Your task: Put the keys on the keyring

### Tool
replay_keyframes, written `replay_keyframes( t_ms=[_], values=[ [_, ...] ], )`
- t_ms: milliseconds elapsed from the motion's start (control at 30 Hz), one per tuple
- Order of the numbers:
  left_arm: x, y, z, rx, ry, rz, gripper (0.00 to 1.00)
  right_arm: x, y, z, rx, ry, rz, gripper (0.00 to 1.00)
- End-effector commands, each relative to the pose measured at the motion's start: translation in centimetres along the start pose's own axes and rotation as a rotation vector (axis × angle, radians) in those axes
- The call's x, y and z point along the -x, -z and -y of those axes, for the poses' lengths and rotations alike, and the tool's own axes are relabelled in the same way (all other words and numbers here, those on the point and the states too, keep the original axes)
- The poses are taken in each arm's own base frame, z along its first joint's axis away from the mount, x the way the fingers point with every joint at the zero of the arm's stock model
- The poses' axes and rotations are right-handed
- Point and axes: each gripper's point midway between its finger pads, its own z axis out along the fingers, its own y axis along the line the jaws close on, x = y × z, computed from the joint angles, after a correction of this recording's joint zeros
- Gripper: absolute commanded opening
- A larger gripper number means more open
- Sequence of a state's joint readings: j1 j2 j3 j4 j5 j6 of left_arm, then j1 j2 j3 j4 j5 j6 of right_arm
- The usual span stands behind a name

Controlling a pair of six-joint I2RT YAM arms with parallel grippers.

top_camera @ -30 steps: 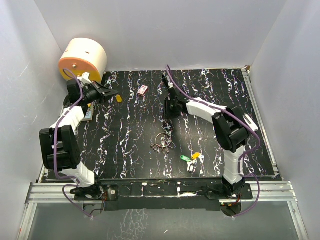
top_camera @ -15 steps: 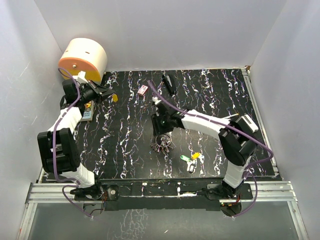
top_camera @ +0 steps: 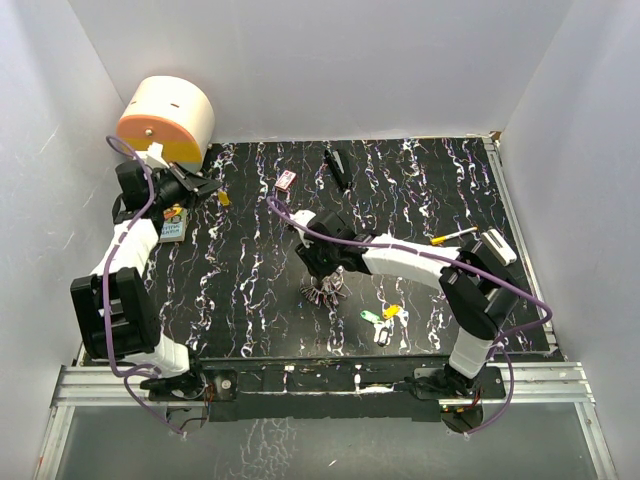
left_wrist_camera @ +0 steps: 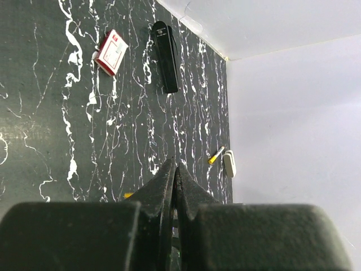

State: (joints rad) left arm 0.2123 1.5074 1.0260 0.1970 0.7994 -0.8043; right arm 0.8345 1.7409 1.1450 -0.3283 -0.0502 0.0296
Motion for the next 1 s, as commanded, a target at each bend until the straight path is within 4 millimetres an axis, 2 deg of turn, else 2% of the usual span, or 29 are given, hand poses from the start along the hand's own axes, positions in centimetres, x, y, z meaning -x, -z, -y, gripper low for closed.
replay_keyframes(
  t_ms=[0, 267, 333, 567, 967],
  values=[
    [0.6, 1.5, 1.2, -0.009, -0.054, 0.042, 0.0, 3.4, 0.1, -0.6, 0.048, 0.129, 0.152, 0.37],
    [0.6, 2.0, 1.0, -0.002, -0.063, 0.057, 0.0, 3.8, -0.5, -2.3, 0.149, 0.178, 0.182, 0.38],
    [0.6, 2.0, 1.0, -0.001, -0.063, 0.06, 0.0, 3.0, -1.4, -2.8, 0.181, 0.186, 0.157, 0.38],
    [0.6, 2.3, 0.6, 0.008, -0.06, 0.069, 0.0, 1.4, -2.4, -4.3, 0.247, 0.21, 0.113, 0.38],
    [0.7, 2.4, 0.3, 0.012, -0.053, 0.073, 0.0, 0.2, -2.7, -4.5, 0.25, 0.211, 0.086, 0.38]
  ],
)
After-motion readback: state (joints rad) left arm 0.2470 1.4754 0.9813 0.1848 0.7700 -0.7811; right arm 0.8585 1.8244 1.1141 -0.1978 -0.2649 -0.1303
